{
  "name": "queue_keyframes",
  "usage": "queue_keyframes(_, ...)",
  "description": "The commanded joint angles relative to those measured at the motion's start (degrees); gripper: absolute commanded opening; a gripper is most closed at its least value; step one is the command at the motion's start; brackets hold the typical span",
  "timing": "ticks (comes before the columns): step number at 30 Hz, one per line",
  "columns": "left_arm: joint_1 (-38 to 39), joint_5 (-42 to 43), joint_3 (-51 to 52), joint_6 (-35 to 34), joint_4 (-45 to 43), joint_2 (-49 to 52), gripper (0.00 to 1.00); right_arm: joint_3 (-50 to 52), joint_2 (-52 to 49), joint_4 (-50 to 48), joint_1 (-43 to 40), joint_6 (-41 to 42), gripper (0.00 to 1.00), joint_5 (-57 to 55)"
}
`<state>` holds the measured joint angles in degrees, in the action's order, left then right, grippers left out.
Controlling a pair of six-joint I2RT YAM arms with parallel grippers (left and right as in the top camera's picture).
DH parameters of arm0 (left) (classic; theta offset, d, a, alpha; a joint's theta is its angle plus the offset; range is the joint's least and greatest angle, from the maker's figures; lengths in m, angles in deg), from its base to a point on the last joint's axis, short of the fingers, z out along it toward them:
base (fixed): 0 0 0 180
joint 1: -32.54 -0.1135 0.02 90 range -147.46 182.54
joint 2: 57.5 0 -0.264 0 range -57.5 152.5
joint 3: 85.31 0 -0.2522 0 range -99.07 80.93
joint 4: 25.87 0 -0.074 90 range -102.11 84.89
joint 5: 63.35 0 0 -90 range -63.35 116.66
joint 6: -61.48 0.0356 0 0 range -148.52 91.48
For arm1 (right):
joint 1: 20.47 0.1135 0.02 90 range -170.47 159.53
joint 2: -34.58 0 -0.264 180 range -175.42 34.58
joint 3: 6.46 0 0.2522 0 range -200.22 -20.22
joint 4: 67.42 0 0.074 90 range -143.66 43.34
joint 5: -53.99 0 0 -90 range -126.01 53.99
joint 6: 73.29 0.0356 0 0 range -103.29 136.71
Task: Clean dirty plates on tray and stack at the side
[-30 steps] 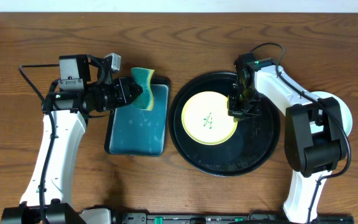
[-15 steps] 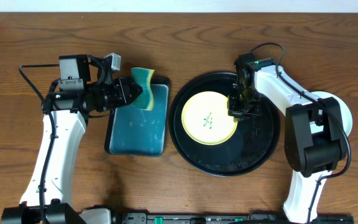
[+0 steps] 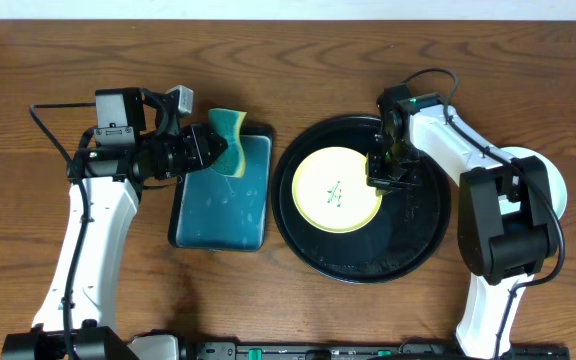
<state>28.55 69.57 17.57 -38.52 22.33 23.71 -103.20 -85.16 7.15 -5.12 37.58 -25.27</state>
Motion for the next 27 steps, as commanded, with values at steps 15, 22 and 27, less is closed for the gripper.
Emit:
queue_keyframes(15,1.8,-9.9,0.2,1.3,2.3,2.0,0.07,0.3,-0.8,-0.3,-0.1,1.8,0.01,-6.0)
queue_keyframes(22,7.1,-20.3,0.2,1.1,3.7,6.1,0.08,0.3,-0.8,-0.3,-0.1,1.8,0.01,-6.0)
queue_keyframes(27,10.8,-36.1,0.2,-5.6,6.6,10.1,0.08,0.3,-0.8,-0.2,-0.1,1.8,0.01,-6.0)
